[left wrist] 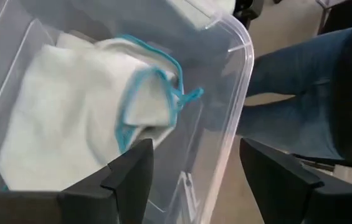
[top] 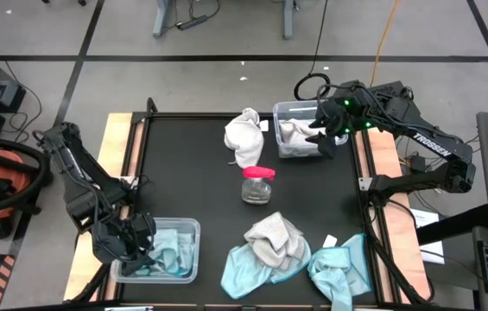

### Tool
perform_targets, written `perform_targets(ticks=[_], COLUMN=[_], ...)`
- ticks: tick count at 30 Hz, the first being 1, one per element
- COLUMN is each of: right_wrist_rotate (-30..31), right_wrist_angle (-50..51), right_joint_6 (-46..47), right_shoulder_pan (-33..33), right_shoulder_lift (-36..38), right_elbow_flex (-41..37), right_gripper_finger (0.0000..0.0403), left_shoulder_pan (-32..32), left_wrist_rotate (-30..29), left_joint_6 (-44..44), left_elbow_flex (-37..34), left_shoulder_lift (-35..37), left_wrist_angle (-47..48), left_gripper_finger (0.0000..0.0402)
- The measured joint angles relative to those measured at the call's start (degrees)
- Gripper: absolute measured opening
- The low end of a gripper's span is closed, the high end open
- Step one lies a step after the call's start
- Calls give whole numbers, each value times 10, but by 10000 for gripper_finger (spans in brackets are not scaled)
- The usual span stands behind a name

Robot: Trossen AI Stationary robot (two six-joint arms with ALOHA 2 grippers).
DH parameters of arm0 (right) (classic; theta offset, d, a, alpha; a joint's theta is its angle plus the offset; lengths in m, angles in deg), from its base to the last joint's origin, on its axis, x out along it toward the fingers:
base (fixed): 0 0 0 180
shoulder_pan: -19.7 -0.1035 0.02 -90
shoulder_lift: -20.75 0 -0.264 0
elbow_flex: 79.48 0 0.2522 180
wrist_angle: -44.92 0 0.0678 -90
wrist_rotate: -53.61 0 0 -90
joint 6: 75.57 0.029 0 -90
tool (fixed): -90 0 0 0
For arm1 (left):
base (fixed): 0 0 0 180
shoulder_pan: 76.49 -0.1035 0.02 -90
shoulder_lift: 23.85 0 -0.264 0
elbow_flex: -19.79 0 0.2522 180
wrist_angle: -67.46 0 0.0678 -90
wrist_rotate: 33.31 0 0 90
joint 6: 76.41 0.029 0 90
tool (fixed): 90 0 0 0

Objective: Sort microfiber towel by color & place in baskets
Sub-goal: Put the blue towel into the bottom transparent bin

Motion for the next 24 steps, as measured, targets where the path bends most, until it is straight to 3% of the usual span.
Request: perform_targets(ticks=[6, 14, 21, 24], right_wrist_rotate=[0, -30, -32, -62], right_wrist_angle=[1, 8, 8, 8], right_joint_6=[-2, 2, 2, 3], right_shoulder_pan=[0, 0, 0, 0], right_shoulder_lift=[0, 0, 0, 0], right_elbow_flex=[0, 0, 0, 0], right_gripper_finger=[219, 219, 219, 219], left_shoulder_pan=[-8, -34, -50, -50], left_wrist_rotate=[-31, -37, 15, 24], left_joint_6=[10, 59, 60, 58], left_elbow_flex=[0, 0, 0, 0], left_shoulder_lift=[-26, -128, -221, -248], left_wrist_angle=[2, 2, 2, -2], left_gripper_finger=[215, 159, 123, 111])
